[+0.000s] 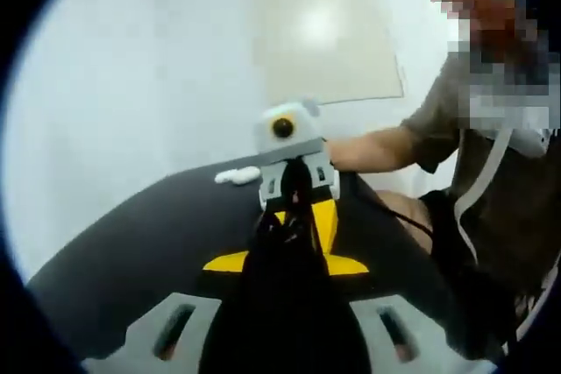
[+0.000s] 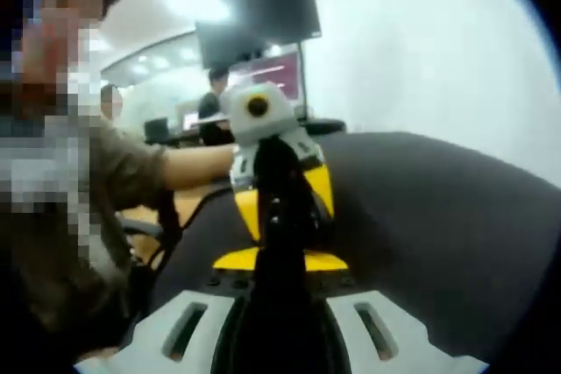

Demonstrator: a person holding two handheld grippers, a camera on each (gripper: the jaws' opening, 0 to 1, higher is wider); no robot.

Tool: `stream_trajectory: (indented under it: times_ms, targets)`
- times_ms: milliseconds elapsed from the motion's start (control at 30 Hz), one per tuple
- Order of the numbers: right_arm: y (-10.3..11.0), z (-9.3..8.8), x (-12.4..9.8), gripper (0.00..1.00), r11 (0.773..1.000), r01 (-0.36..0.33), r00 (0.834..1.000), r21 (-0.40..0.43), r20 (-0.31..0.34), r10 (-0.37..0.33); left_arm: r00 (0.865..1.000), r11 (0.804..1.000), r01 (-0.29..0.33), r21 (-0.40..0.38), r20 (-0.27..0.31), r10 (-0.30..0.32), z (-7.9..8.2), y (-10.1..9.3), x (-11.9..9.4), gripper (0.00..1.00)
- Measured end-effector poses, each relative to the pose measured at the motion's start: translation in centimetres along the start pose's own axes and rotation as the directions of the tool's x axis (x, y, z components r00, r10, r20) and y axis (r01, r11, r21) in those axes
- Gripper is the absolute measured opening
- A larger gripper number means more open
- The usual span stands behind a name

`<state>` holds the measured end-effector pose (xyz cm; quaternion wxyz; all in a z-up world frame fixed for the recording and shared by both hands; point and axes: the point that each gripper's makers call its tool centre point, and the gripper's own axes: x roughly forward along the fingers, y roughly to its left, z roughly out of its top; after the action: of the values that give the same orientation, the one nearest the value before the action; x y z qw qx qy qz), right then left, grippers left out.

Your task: Pick up three earphones and place each one into its charging case using tactile feedback, ensure that each earphone is properly inserted and securely positioned inside the case.

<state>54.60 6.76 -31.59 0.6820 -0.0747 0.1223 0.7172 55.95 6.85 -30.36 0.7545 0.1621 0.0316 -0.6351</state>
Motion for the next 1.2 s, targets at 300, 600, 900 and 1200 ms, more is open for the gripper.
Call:
stream_trajectory:
  times_ms: [300,600,900,1200]
  targets:
    - [-0.1,-0.1,-0.2,0.18,0.998,-0.009,1.000,0.056,-0.007,0.009,1.000,0.996,-0.021,0.091,-0.002,0.021,0.4,0.1,0.2,0.28]
    - [-0.5,-0.4,-0.3,0.18,0.989,-0.026,1.000,0.146,-0.007,0.027,0.996,0.988,-0.064,0.139,0.073,0.054,2.0,0.2,-0.4,0.16]
    - [-0.8,-0.6,0.5,0.18,0.983,-0.024,1.000,0.185,-0.002,0.024,0.996,0.975,-0.092,0.202,0.007,0.093,0.1,0.9,-0.3,0.28]
    - [-1.5,0.1,0.9,0.18,0.913,-0.044,0.999,0.406,0.013,0.042,0.992,0.962,-0.118,0.246,-0.006,0.123,-0.4,1.4,-0.2,0.35]
